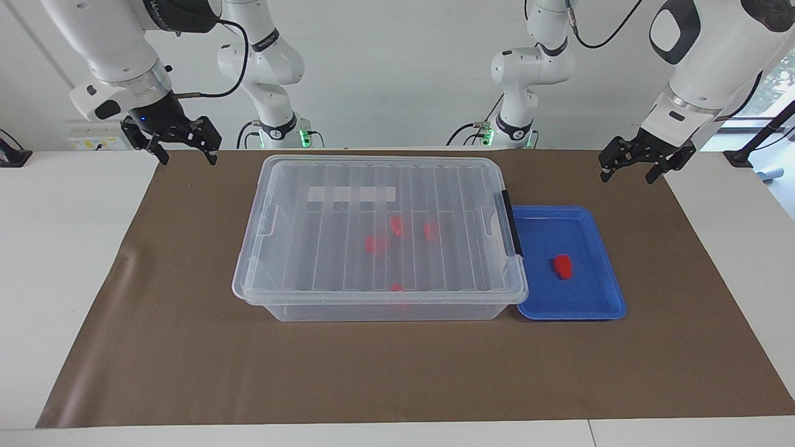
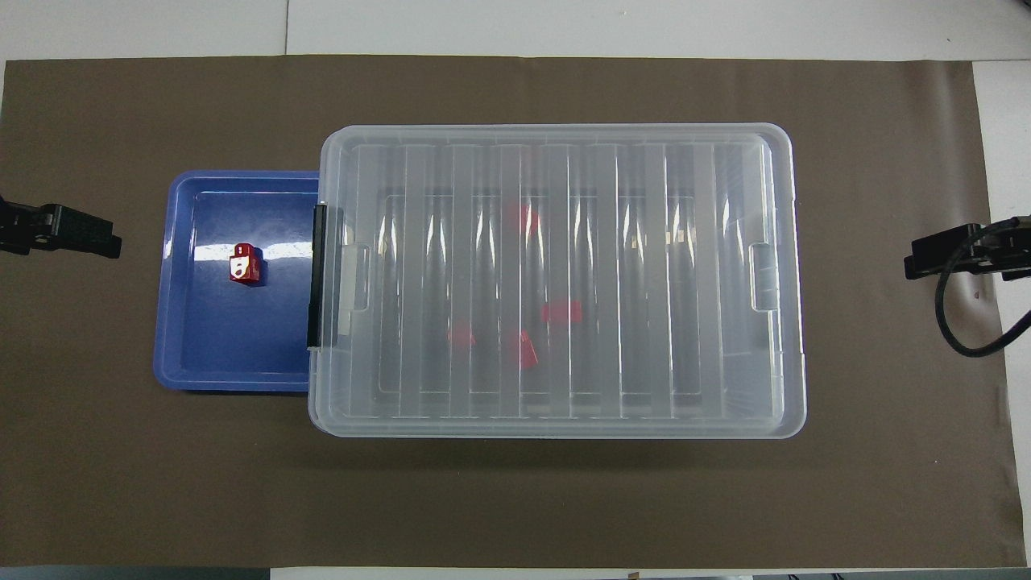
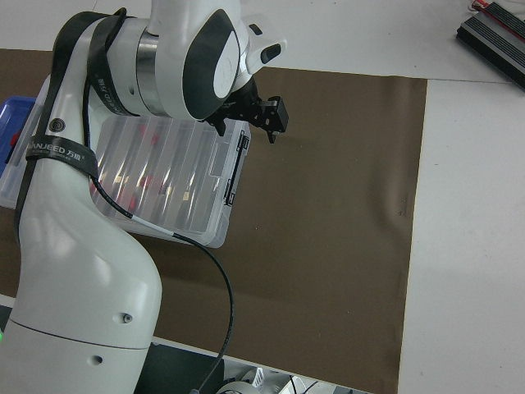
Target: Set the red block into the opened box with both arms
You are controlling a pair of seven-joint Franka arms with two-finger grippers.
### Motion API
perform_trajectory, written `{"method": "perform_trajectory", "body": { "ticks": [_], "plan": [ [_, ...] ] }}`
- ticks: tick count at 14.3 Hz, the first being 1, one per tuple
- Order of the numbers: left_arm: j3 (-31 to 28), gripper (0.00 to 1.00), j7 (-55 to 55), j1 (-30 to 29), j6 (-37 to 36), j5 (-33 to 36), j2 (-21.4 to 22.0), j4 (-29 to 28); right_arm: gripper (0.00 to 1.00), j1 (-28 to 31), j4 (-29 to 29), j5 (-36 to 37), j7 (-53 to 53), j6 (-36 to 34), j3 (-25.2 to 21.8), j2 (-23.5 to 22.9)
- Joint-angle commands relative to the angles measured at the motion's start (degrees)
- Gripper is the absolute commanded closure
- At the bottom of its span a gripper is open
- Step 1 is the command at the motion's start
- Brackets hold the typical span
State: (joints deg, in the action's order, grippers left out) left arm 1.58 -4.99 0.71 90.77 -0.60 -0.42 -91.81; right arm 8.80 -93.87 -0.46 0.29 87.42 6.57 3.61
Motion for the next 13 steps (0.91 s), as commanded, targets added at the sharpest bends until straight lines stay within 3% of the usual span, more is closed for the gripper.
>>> {"method": "perform_trajectory", "body": {
  "ticks": [1,9,13],
  "plan": [
    [-0.35,0.00,-0.37,0.00,0.19,-0.63,0.60,-0.48,0.00,0.61,0.18,-1.12,-0.64,0.03,0.29,0.00],
    [-0.35,0.00,-0.37,0.00,0.19,-0.63,0.60,-0.48,0.00,0.52,-0.35,-1.12,-0.64,0.90,0.29,0.08],
    [-0.35,0.00,-0.37,0.00,0.19,-0.54,0.60,-0.48,0.00,-0.70,-2.98,-1.30,4.45,4.06,0.73,0.79]
  ]
}}
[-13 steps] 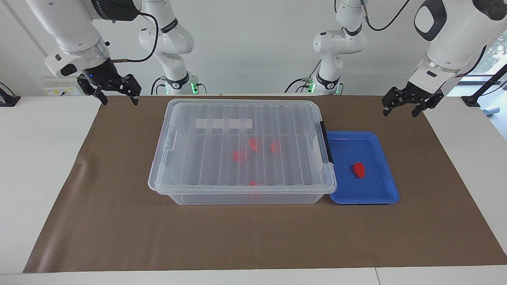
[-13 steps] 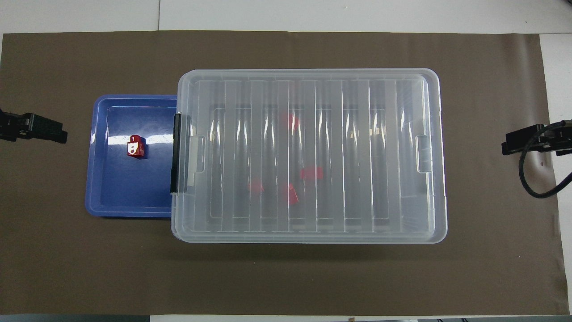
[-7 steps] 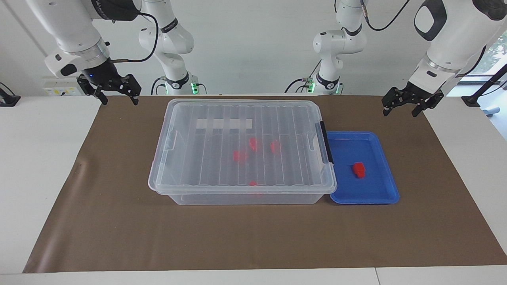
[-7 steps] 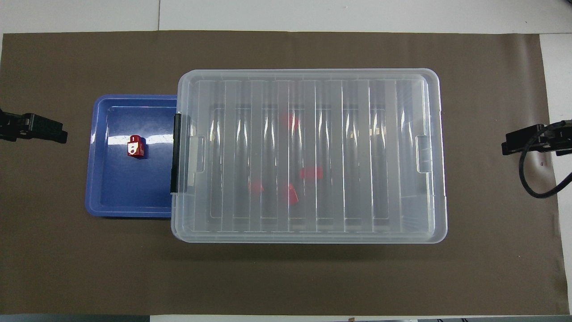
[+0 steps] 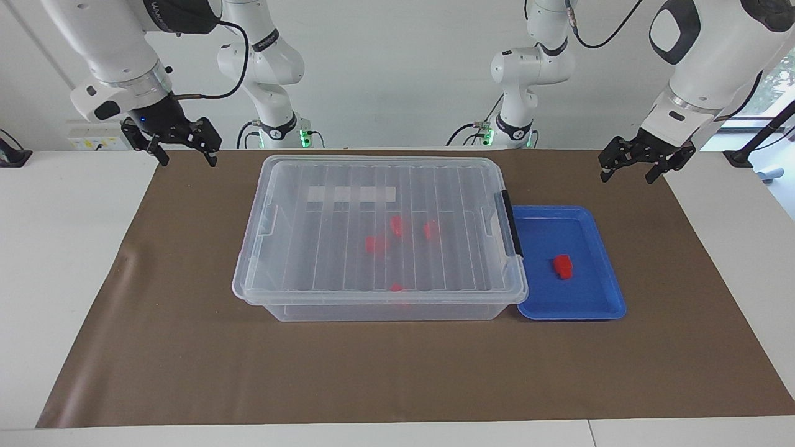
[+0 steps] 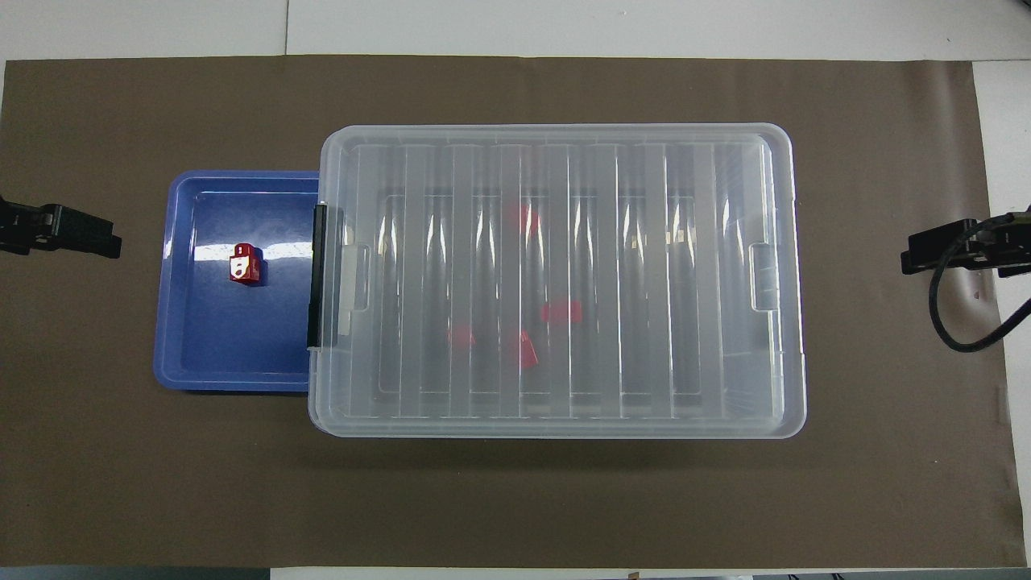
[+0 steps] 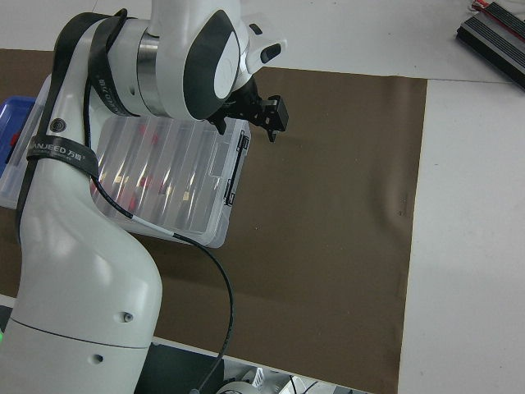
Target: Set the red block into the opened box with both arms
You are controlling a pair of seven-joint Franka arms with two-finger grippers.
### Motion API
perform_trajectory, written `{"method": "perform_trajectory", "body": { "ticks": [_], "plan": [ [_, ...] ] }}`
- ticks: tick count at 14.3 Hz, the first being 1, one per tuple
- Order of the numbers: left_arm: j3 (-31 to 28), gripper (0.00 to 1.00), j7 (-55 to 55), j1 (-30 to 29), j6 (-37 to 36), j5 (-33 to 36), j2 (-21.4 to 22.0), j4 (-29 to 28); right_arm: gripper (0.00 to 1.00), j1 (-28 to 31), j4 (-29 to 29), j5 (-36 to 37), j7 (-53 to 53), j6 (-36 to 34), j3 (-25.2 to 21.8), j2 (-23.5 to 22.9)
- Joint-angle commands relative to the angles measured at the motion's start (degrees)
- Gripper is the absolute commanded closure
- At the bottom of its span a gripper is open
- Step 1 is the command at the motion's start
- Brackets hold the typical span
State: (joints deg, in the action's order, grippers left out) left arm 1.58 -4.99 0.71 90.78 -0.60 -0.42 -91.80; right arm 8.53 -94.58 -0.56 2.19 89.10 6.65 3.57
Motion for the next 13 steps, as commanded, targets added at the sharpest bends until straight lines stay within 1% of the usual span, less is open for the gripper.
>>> {"method": "perform_trajectory", "body": {
  "ticks": [1,2,4,5,8,10,13],
  "plan": [
    [-0.35,0.00,-0.37,0.00,0.19,-0.63,0.60,-0.48,0.00,-1.58,-2.71,-1.28,3.51,3.26,0.65,0.82],
    [-0.35,0.00,-0.37,0.00,0.19,-0.63,0.60,-0.48,0.00,-2.28,-4.28,-1.46,5.35,5.10,0.65,0.82],
    [-0.35,0.00,-0.37,0.00,0.19,-0.63,0.60,-0.48,0.00,-4.83,-10.51,-1.81,8.09,11.59,0.65,2.48],
    [-0.35,0.00,-0.37,0.00,0.19,-0.63,0.60,-0.48,0.00,-5.54,-12.63,-1.81,8.18,13.80,0.65,2.67],
    [-0.35,0.00,-0.37,0.00,0.19,-0.63,0.60,-0.48,0.00,-4.93,-14.84,-1.72,8.35,15.83,0.56,1.10],
    [-0.35,0.00,-0.37,0.00,0.19,-0.63,0.60,-0.48,0.00,-5.19,-16.77,-1.72,9.58,18.55,0.56,0.65],
    [-0.35,0.00,-0.37,0.00,0.19,-0.63,0.60,-0.48,0.00,-5.28,-17.83,-1.64,10.29,20.76,0.56,-0.75]
  ]
}}
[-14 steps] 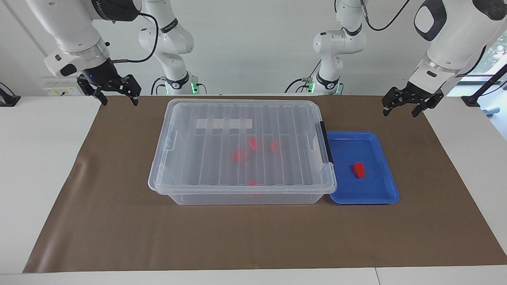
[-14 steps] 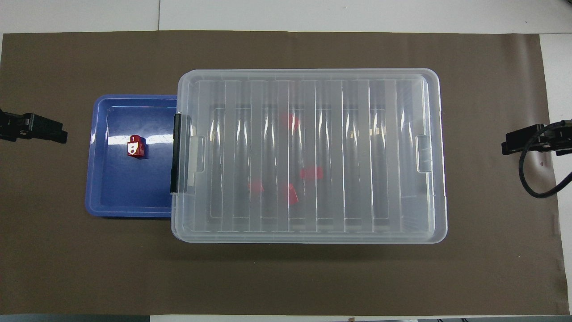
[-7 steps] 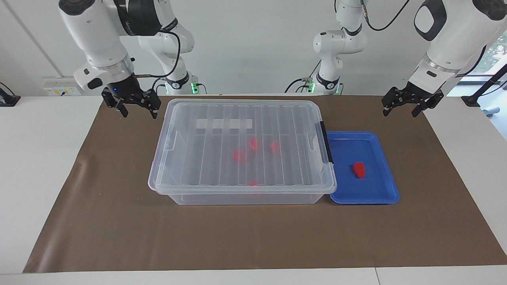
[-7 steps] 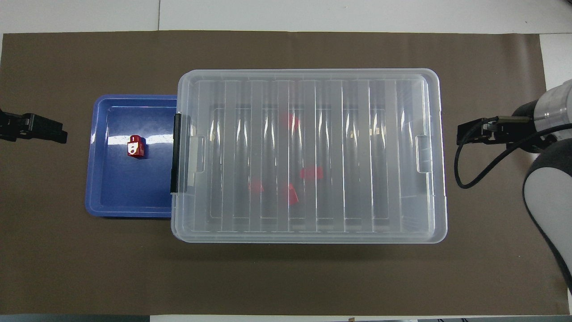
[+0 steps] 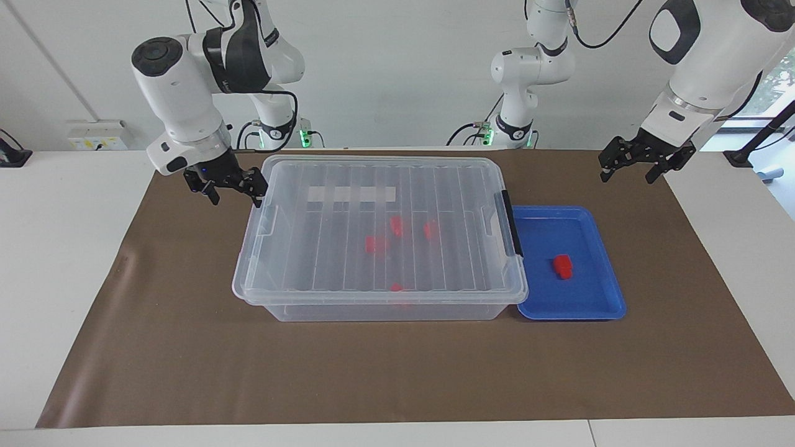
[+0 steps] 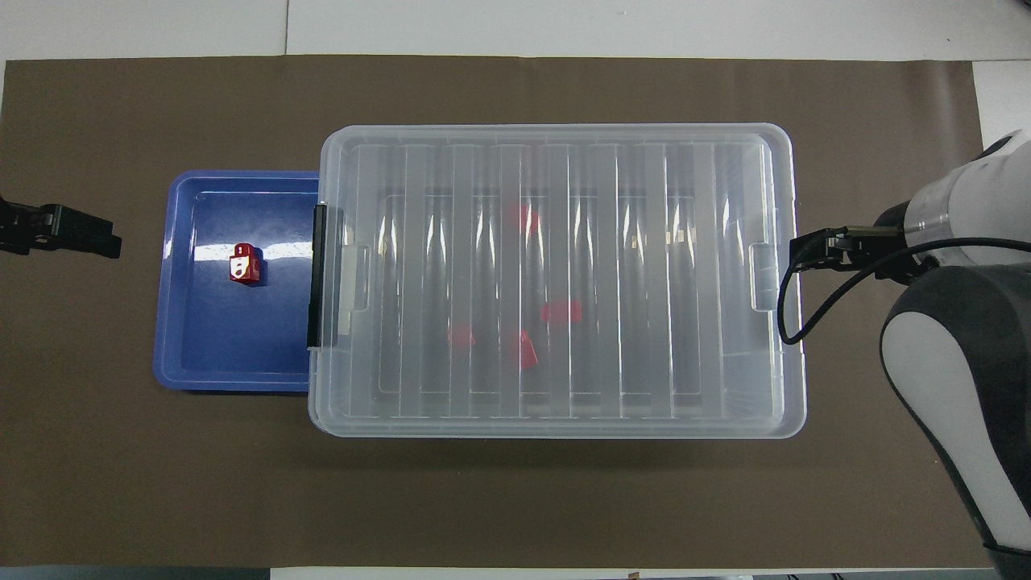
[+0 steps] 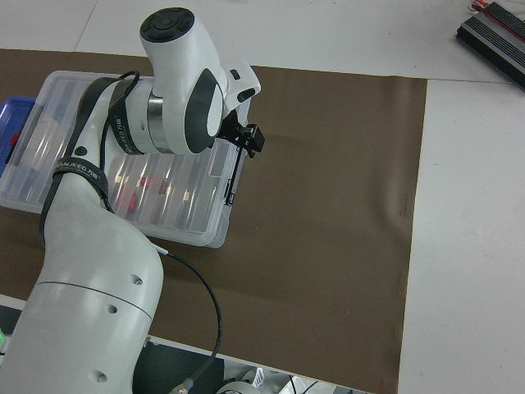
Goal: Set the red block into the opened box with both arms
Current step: 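Reach the right gripper to the lid edge nearest it, then slide the lid with the right gripper while the left gripper reaches the block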
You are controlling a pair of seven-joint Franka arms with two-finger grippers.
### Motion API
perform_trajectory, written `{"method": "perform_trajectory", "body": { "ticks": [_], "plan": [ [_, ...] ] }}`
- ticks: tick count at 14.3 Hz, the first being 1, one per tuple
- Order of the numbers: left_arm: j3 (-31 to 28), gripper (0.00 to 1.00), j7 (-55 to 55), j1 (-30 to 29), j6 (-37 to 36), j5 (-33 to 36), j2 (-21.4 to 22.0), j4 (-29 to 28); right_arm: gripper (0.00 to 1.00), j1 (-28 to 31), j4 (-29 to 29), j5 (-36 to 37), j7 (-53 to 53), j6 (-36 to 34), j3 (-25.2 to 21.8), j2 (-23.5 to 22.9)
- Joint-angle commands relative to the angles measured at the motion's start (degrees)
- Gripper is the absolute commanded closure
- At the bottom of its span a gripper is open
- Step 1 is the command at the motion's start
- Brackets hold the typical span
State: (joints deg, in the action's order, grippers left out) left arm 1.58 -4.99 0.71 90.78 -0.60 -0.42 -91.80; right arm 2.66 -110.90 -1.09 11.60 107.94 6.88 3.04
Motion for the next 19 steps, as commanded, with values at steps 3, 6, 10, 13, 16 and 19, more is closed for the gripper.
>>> {"method": "perform_trajectory", "body": {
  "ticks": [3,6,10,13,16,19],
  "plan": [
    [-0.35,0.00,-0.37,0.00,0.19,-0.63,0.60,-0.48,0.00,0.77,-2.92,-1.11,0.88,4.02,0.32,-0.75],
    [-0.35,0.00,-0.37,0.00,0.19,-0.63,0.60,-0.48,0.00,0.86,-4.50,-1.11,0.71,5.26,0.32,-0.75],
    [-0.35,0.00,-0.37,0.00,-0.95,-0.63,0.69,-0.57,0.00,1.12,-6.00,-1.11,0.27,6.67,0.32,-0.49],
    [-0.35,0.00,-0.11,-0.09,-0.96,-0.54,0.69,-0.31,0.00,1.65,-7.75,-1.02,0.01,7.46,0.24,0.04],
    [-0.35,0.00,-0.54,0.26,0.62,-0.54,1.12,-1.88,0.00,3.75,-8.02,-1.02,-3.15,7.46,0.24,0.13],
    [-0.35,0.00,-0.54,0.52,3.08,-0.54,0.34,-2.33,0.00,4.55,-8.02,-0.76,-3.86,7.98,0.24,0.04]
  ]
}}
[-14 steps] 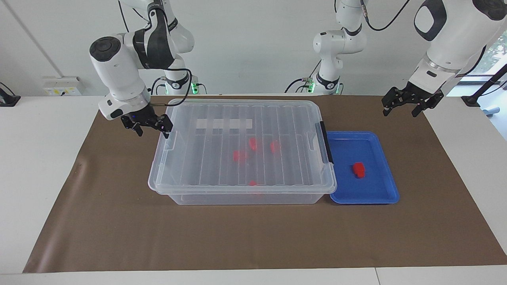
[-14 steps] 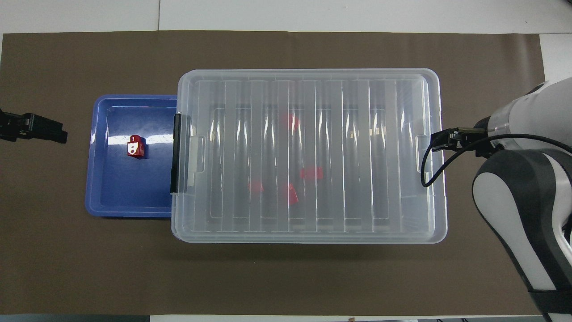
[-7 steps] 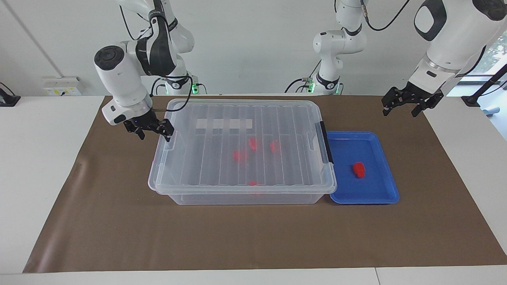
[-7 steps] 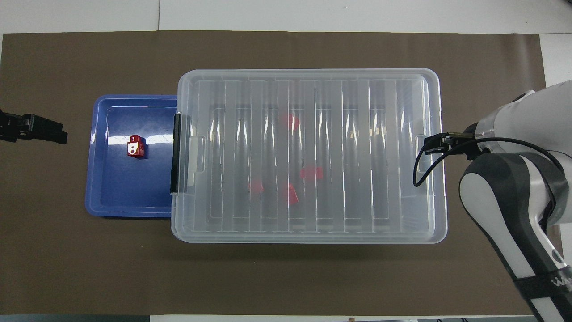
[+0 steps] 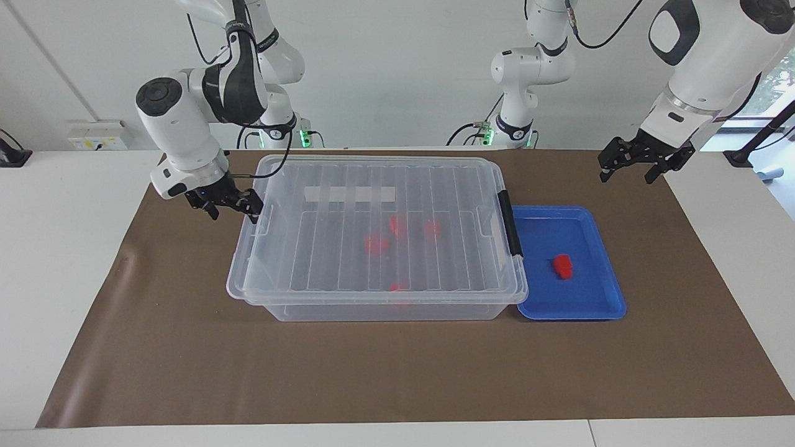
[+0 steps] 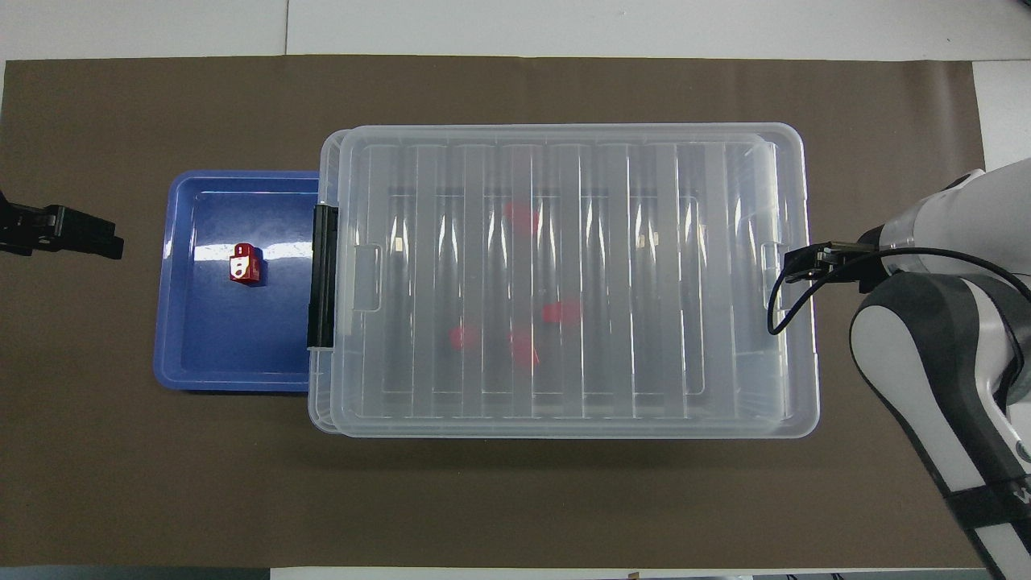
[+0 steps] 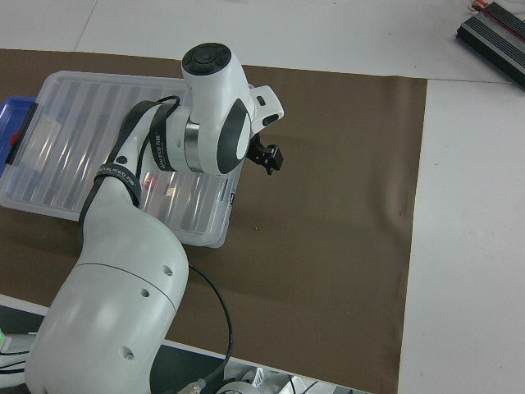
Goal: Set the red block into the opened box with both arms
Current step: 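Slide the lid with the right gripper while the left gripper reaches the block, then grasp the red block with the left gripper while the right gripper slides the lid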
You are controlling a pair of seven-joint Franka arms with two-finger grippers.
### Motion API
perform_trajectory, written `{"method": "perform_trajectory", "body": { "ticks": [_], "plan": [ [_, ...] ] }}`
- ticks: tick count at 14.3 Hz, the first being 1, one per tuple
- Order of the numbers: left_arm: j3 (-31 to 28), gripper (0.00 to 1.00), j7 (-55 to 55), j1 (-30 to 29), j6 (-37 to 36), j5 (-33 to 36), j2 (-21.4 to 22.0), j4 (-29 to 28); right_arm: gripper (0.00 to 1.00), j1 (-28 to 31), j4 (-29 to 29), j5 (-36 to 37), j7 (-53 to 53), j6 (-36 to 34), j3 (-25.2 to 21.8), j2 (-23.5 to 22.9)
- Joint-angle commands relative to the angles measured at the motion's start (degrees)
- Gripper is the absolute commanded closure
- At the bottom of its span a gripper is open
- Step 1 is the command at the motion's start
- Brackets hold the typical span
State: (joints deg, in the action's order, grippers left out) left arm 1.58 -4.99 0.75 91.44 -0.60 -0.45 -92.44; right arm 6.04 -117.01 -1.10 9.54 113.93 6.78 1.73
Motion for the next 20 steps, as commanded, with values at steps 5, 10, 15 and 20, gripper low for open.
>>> {"method": "perform_trajectory", "body": {
  "ticks": [5,10,15,20],
  "plan": [
    [-0.35,0.00,-0.46,0.40,14.26,-0.54,0.01,-10.10,0.00,3.54,-1.90,-0.40,-5.58,2.35,0.34,1.26],
    [-0.26,0.00,-0.37,0.40,26.56,-0.54,-3.59,-17.31,0.00,5.30,-1.73,-0.31,-8.84,2.35,0.34,1.17],
    [-0.26,0.00,-0.20,0.66,39.49,-0.54,-7.90,-24.44,0.00,8.72,-1.20,-0.22,-13.31,2.35,0.25,0.91],
    [-0.26,0.00,0.85,2.15,46.79,-0.54,-9.31,-29.54,0.00,10.92,-0.94,-0.22,-16.57,2.44,0.25,0.73]
  ]
}}
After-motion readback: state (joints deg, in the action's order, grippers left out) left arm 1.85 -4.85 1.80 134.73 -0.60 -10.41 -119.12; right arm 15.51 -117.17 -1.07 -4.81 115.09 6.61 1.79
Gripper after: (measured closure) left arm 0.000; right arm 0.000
